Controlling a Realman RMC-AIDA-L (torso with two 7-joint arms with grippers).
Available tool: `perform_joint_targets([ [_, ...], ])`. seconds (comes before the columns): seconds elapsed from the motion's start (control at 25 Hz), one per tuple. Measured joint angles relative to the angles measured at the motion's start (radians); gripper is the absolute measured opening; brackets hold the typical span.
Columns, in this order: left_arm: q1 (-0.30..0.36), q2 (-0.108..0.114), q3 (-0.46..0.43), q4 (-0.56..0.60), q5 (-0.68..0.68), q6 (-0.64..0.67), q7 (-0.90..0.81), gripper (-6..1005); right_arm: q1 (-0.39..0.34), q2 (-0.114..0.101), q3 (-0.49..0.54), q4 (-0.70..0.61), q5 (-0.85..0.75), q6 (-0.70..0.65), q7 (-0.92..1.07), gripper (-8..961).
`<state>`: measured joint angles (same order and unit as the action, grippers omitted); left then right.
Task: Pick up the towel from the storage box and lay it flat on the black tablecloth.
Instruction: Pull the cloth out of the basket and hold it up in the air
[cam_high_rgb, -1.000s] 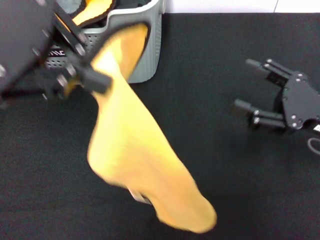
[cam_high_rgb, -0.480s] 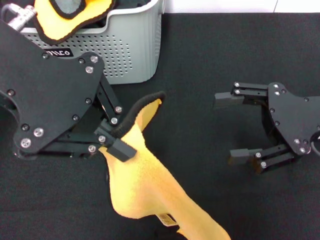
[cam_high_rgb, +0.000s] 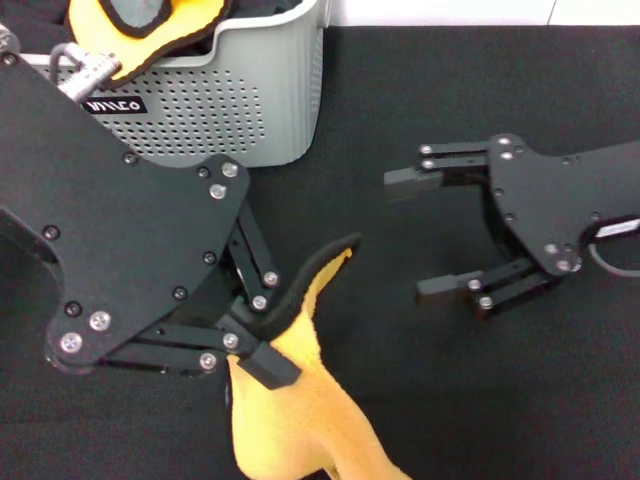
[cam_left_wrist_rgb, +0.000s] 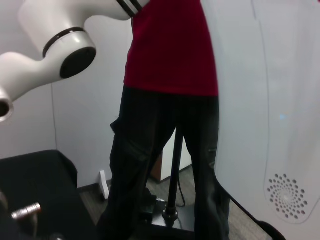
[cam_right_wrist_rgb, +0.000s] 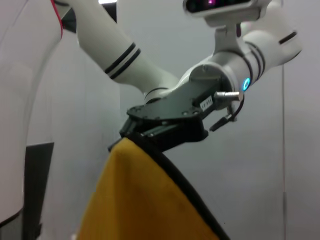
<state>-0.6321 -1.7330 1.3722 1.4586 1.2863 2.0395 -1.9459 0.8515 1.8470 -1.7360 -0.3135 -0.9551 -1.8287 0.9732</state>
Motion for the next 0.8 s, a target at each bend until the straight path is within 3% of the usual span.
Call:
perform_joint_targets([
  [0.4, -0.001, -0.010, 0.000, 0.001, 0.004, -0.002, -0.001, 21, 0.041, 0.052, 0.002, -0.055, -0.095, 0.055, 0.041, 833],
  [0.64, 0.004, -0.015, -0.004, 0.000, 0.009, -0.002, -0.001, 21, 0.034, 0.058, 0.022, -0.060, -0.098, 0.055, 0.049, 825],
  [0.8, 0.004, -0.018, -0.007, -0.002, 0.020, -0.003, -0.001, 20, 0.021, 0.052, 0.052, -0.062, -0.101, 0.046, 0.052, 658],
])
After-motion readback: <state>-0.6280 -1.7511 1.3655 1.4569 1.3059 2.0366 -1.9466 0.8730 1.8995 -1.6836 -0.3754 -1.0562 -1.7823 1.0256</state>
